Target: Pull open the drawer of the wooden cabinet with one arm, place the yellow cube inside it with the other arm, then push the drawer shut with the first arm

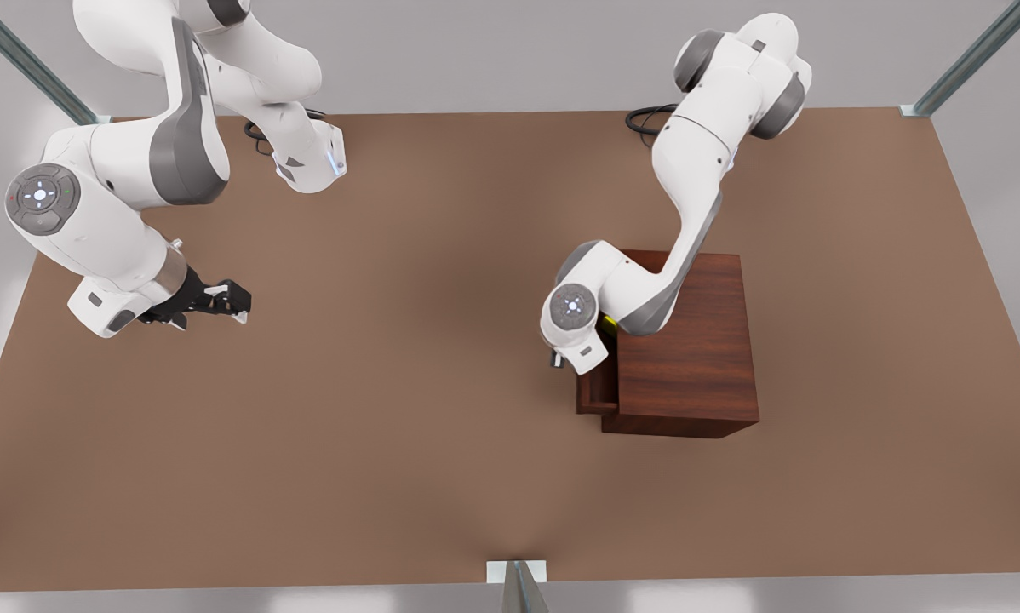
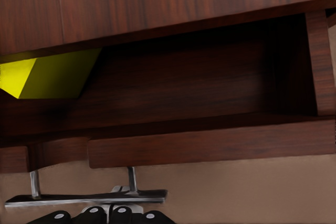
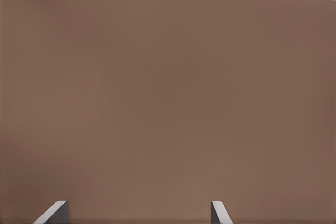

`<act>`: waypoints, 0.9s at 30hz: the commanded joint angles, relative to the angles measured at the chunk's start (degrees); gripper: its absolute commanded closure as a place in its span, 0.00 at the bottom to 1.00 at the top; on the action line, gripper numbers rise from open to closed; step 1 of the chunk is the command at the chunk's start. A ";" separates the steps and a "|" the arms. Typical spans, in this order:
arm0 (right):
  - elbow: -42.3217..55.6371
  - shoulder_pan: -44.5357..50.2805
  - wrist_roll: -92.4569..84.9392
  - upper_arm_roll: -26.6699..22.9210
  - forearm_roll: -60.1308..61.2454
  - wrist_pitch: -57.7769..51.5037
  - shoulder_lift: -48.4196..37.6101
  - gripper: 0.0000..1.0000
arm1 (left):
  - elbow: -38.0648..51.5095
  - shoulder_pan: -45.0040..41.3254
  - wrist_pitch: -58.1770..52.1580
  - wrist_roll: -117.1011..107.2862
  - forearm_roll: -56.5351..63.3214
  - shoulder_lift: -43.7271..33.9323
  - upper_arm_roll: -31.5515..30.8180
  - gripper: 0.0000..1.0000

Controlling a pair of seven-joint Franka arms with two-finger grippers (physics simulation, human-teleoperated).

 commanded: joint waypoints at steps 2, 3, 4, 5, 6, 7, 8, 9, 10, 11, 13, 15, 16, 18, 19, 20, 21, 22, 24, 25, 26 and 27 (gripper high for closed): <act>0.11 0.04 -0.55 0.00 0.04 -0.04 -0.06 0.00 | 0.03 1.24 -3.70 10.43 -0.09 -0.44 0.00 0.79; 0.03 -0.13 -0.63 0.00 0.04 -0.04 0.02 0.00 | 0.03 1.33 -4.40 10.96 -0.09 -0.44 0.09 0.79; 0.11 -0.31 -0.81 0.00 0.04 -0.04 -0.06 0.00 | 0.03 1.42 -4.49 11.04 -0.09 -0.44 0.00 0.79; 0.38 -0.05 -0.90 0.00 -0.05 -0.04 -0.06 0.00 | 0.03 1.86 -4.93 11.75 -0.09 -0.53 0.00 0.79; 0.47 -0.13 -0.90 0.00 -0.05 -0.04 -0.06 0.00 | 0.03 1.95 -5.37 12.27 -0.09 -0.53 0.09 0.79; 0.29 0.04 -0.20 0.00 -0.05 -0.04 -0.06 0.00 | 0.03 2.56 -5.46 12.54 -0.09 -0.62 0.09 0.79; 0.20 0.04 -0.19 0.00 -0.05 -0.04 -0.06 0.00 | 0.03 2.65 -5.46 12.80 -0.09 -0.62 0.09 0.79; 0.20 0.04 -0.28 0.00 -0.05 -0.04 -0.06 0.00 | 0.03 3.00 -6.07 13.51 -0.09 -0.62 0.09 0.79; 0.20 0.04 -0.28 0.00 -0.05 -0.04 -0.06 0.00 | 0.03 3.35 -6.16 13.59 -0.09 -0.71 0.09 0.79; 0.12 -0.05 -0.37 0.00 -0.05 -0.04 -0.06 0.00 | 0.03 3.44 -6.25 13.94 -0.09 -0.71 0.09 0.79; 0.12 -0.05 -0.55 0.00 -0.05 -0.04 -0.06 0.00 | 0.03 3.97 -6.42 14.38 -0.09 -0.71 0.09 0.79; 0.11 -0.14 -0.63 0.00 -0.05 -0.13 -0.06 0.00 | 0.03 4.50 -6.69 14.65 -0.01 -0.79 0.09 0.79; 0.11 -0.14 -0.63 0.00 -0.05 -0.13 -0.06 0.00 | 0.03 4.59 -6.69 14.74 -0.09 -0.79 0.09 0.79; 0.11 -0.22 -0.72 0.00 -0.05 -0.13 -0.06 0.00 | 0.03 5.11 -6.78 15.18 -0.09 -0.79 0.09 0.79; 0.03 -0.31 -0.81 0.00 -0.05 -0.13 -0.06 0.00 | 0.03 5.11 -6.78 15.18 -0.01 -0.79 0.09 0.79; 0.03 -0.31 -0.81 0.00 0.04 -0.13 -0.06 0.00 | 0.03 5.11 -6.86 15.18 -0.09 -0.79 0.09 0.79; 0.03 -0.31 -0.81 0.00 -0.05 -0.13 -0.06 0.00 | 0.03 5.20 -6.86 15.18 -0.01 -0.79 0.09 0.79; 0.03 -0.22 -0.81 0.00 0.04 -0.13 -0.06 0.00 | 0.03 5.46 -7.21 15.26 -0.01 -0.79 0.09 0.79; 0.03 -0.31 -0.81 0.00 0.04 -0.22 -0.06 0.00 | 1.08 5.11 -6.25 13.34 -0.62 -0.79 0.00 0.00; 0.03 -0.31 -0.81 0.00 -0.05 -0.13 -0.06 0.00 | 2.04 5.03 -4.67 11.84 -2.72 -0.79 -0.09 0.00; 0.03 -0.31 -0.81 0.00 -0.05 -0.13 -0.06 0.00 | 3.27 4.67 -3.87 11.13 -5.01 -0.79 -0.26 0.00; 0.03 -0.31 -0.90 0.00 -0.05 -0.13 -0.06 0.00 | 5.12 4.41 -3.87 10.43 -7.91 -1.23 -0.35 0.00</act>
